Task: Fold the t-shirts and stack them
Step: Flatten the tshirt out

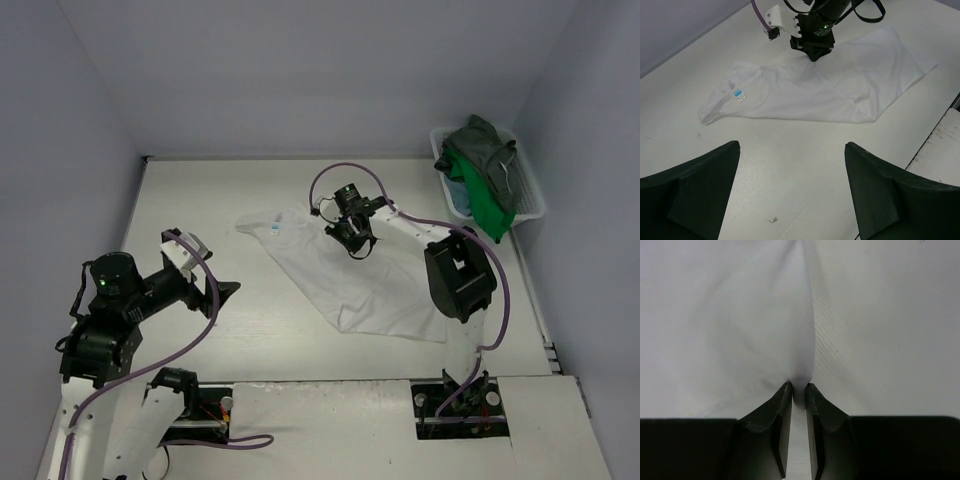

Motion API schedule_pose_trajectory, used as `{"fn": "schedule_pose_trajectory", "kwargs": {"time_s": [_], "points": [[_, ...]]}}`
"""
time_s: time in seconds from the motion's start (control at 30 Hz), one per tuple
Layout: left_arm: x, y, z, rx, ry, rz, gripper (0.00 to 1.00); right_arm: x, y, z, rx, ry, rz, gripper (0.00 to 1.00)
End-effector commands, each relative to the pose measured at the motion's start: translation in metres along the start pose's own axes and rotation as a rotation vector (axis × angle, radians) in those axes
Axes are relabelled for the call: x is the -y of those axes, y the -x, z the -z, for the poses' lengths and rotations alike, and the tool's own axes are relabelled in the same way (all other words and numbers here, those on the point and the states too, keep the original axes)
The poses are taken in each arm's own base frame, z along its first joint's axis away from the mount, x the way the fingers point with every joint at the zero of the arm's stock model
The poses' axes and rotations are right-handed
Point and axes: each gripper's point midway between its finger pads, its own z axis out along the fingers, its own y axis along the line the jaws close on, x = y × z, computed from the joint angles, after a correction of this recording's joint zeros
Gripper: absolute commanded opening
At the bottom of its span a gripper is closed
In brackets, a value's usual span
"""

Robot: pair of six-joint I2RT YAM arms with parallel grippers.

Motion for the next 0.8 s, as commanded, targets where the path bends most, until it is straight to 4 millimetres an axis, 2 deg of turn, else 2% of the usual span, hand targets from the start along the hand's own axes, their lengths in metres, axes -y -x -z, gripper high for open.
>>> {"fn": "schedule_pose_trajectory", "kwargs": {"time_s": [0.0,0.27,0.37,0.4,0.53,0.63,0.73,0.77], "points": [[-0.001,0.014,0.0,0.052,0.0,-0.021,0.8,0.006,0.008,0.01,0.007,-0.025,-0.008,0.15],[0.0,0.007,0.0,0.038,-0.006,-0.017,0.8,-0.012,0.002,-0.001,-0.017,0.02,0.006,0.24],[0.001,0.006,-0.001,0.035,-0.009,-0.014,0.8,-0.018,0.002,-0.003,-0.019,0.033,0.017,0.15],[0.001,0.005,-0.001,0.035,-0.009,-0.015,0.8,-0.019,0.002,-0.003,-0.018,0.036,0.02,0.08],[0.001,0.004,0.0,0.033,-0.006,-0.014,0.8,-0.022,0.002,-0.005,-0.024,0.036,0.025,0.0],[0.002,0.002,0.0,0.032,-0.008,-0.009,0.8,-0.023,0.006,-0.001,-0.014,0.026,0.029,0.0],[0.002,0.0,0.0,0.033,-0.009,-0.006,0.8,-0.026,0.018,0.011,0.011,-0.01,0.052,0.0],[0.002,-0.001,-0.001,0.03,-0.008,-0.005,0.79,-0.027,0.025,0.021,0.034,-0.023,0.06,0.0]]}}
